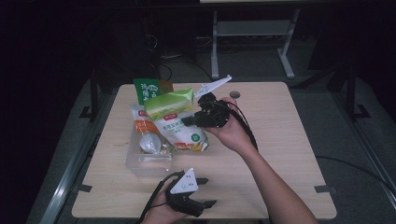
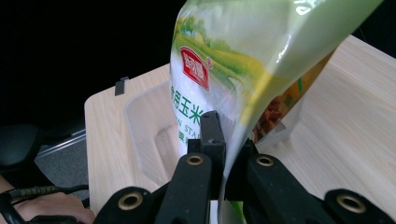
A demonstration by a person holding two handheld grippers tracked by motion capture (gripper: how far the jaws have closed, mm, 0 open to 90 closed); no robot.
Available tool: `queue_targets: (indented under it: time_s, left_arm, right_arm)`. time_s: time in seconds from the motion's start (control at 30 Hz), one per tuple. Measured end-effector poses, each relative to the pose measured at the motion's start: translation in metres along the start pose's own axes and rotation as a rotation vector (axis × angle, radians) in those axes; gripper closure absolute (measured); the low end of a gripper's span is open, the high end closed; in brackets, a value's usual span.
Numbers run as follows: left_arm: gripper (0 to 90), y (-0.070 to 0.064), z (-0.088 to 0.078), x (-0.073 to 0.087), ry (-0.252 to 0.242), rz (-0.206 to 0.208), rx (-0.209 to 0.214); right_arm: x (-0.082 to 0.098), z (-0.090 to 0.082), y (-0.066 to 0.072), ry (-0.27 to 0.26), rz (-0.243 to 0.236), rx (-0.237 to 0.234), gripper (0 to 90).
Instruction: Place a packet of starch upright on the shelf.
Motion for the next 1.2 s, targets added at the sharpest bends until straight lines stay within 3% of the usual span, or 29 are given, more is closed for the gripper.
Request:
queue_targets:
  time_s: [0.43, 0.63, 0.87, 1.2]
  left_arm:
    - [29.9, 0.002, -0.005, 0.003, -0.002, 0.006, -0.009]
    - [30.0, 0.003, -0.008, 0.003, -0.014, -0.008, -0.014]
    - [30.0, 0.004, -0.011, 0.005, -0.011, -0.01, -0.02]
    - [30.2, 0.006, -0.014, 0.009, -0.023, -0.033, -0.027]
  right_arm:
    - [-0.015, 0.02, 0.017, -0.002, -0.023, -0.038, 89.2]
    - [-0.022, 0.034, 0.027, -0.002, -0.025, -0.064, 89.3]
    - [-0.025, 0.053, 0.032, 0.003, -0.059, -0.082, 89.3]
    - [-0.027, 0.078, 0.039, 0.017, -0.035, -0.107, 89.2]
Point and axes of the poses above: each handheld gripper's, and its own axes: z roughly forward along the jaws, x roughly out of its underside, y roughly to its left, the point moved 10 cm from there along z, roughly forward along the jaws
